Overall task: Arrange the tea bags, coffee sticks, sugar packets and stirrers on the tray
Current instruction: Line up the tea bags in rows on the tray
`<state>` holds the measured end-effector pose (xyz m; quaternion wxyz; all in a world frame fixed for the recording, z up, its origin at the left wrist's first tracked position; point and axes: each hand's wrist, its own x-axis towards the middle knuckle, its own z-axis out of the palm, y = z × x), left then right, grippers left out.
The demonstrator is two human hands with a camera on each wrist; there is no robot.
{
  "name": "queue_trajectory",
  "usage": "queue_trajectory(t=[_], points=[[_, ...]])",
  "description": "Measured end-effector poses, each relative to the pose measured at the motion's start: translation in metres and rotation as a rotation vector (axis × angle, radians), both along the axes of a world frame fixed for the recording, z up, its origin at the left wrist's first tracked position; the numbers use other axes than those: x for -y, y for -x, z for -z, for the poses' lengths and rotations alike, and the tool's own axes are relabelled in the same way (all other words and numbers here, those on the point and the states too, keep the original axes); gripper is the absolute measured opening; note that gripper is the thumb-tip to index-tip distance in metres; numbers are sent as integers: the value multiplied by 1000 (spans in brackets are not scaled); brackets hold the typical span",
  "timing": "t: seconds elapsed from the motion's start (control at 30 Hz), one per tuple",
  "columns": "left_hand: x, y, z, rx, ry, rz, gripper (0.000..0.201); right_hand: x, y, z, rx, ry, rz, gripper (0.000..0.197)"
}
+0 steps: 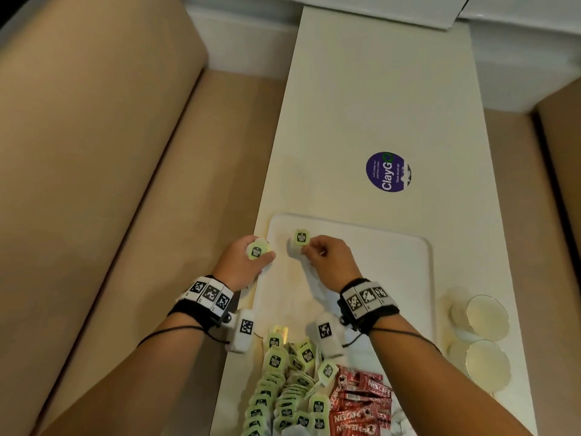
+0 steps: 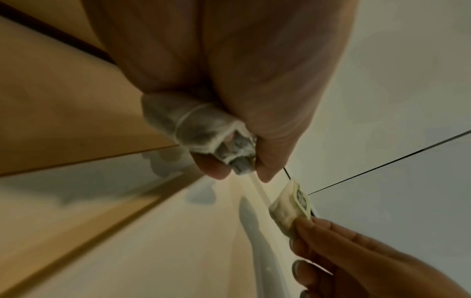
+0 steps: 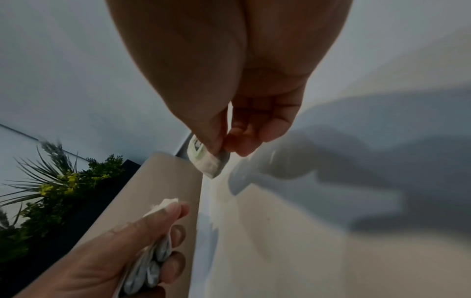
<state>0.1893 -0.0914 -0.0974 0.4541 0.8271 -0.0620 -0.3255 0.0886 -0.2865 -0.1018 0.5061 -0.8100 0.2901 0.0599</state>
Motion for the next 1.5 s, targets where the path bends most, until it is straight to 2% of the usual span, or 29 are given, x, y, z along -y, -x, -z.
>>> queue_trajectory(t=[0.23,0.6,0.97,1.03,1.2,1.33,1.5], points=[[14,-19,8,114,-122,116,25,-1,-60,3,-58,47,-3,22],[12,-22,13,135,-182,152,26,-14,-88,9,-99,186,17,19],[7,-23,-1,-16,33,79,25,-17,-80,10,-1,106,170,16],[10,-21,-5,-39,78,50,26,-20,-70,5,57,100,108,15],[16,-14,-13,-47,163,72,38,-29,-41,-4,65,-50,-75,32],[16,-8,-11,-109,247,119,43,-30,-30,-8,79,-127,-88,25],[14,0,-22,-80,253,146,23,-27,-25,-17,118,-178,-21,15]])
